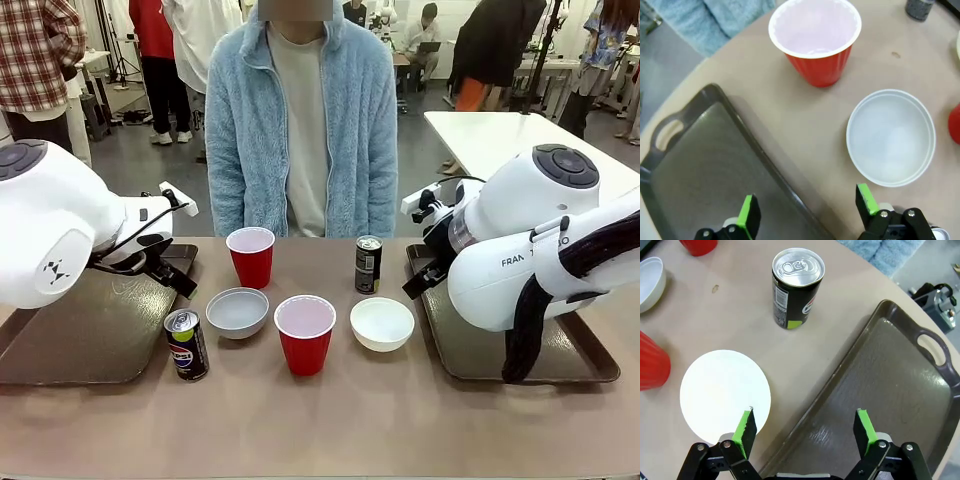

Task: Prepare tableware on both trays.
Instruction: Pick up a Picnic Bowl from the table and place it on a Handle tray.

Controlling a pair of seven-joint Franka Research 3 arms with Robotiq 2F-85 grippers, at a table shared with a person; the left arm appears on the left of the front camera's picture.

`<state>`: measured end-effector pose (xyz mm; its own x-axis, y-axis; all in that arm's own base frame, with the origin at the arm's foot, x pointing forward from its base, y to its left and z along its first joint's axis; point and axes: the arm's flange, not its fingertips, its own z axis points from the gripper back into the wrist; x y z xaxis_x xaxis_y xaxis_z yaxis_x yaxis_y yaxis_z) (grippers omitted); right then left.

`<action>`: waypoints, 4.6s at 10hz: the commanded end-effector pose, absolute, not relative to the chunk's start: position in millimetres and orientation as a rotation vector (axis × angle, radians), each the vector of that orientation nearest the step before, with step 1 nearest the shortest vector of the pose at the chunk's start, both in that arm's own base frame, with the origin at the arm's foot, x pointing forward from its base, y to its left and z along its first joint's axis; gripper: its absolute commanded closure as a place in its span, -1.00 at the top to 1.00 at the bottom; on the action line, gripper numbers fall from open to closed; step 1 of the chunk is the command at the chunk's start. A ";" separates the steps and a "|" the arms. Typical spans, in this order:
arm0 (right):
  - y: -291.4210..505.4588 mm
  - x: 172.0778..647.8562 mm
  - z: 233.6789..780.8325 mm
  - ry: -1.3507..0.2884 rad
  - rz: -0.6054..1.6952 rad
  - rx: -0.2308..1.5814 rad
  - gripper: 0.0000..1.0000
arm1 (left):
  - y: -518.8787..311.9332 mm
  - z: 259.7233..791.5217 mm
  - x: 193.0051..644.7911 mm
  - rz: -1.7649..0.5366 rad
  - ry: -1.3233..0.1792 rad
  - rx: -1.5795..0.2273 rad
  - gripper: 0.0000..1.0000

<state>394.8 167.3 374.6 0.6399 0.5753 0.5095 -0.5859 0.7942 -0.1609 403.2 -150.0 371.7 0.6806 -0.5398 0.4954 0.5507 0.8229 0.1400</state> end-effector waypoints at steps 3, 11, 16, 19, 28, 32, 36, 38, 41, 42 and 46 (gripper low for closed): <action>167.2 394.8 374.6 -0.574 0.662 0.020 1.00 | -149.9 371.6 403.2 -0.612 -0.549 -0.021 1.00; 154.7 309.4 477.0 -0.371 0.689 -0.069 1.00 | -131.3 487.8 322.4 -0.704 -0.387 0.013 1.00; 167.5 247.3 499.2 -0.237 0.714 -0.133 1.00 | -144.9 499.6 282.5 -0.742 -0.244 -0.069 1.00; 155.1 242.8 491.2 -0.247 0.655 -0.023 1.00 | -145.6 503.4 274.8 -0.737 -0.234 -0.077 1.00; -100.0 226.1 459.6 -0.332 0.033 0.839 1.00 | 94.5 490.0 308.5 -0.398 -0.441 -1.131 1.00; -128.4 225.0 426.9 -0.290 -0.043 0.943 1.00 | 132.2 461.3 306.6 -0.232 -0.366 -1.140 1.00; -128.4 229.9 416.1 -0.321 0.091 0.902 1.00 | 108.5 461.4 312.3 -0.292 -0.320 -1.047 1.00; -165.4 246.9 439.6 -0.272 -0.068 0.952 1.00 | 132.0 448.4 308.3 -0.200 -0.312 -1.110 1.00; -165.4 246.9 439.6 -0.272 -0.068 0.952 1.00 | 132.0 448.4 308.3 -0.200 -0.312 -1.110 1.00; -165.4 246.9 439.6 -0.272 -0.068 0.952 1.00 | 132.0 448.4 308.3 -0.200 -0.312 -1.110 1.00; -165.4 246.9 439.6 -0.272 -0.068 0.952 1.00 | 132.0 448.4 308.3 -0.200 -0.312 -1.110 1.00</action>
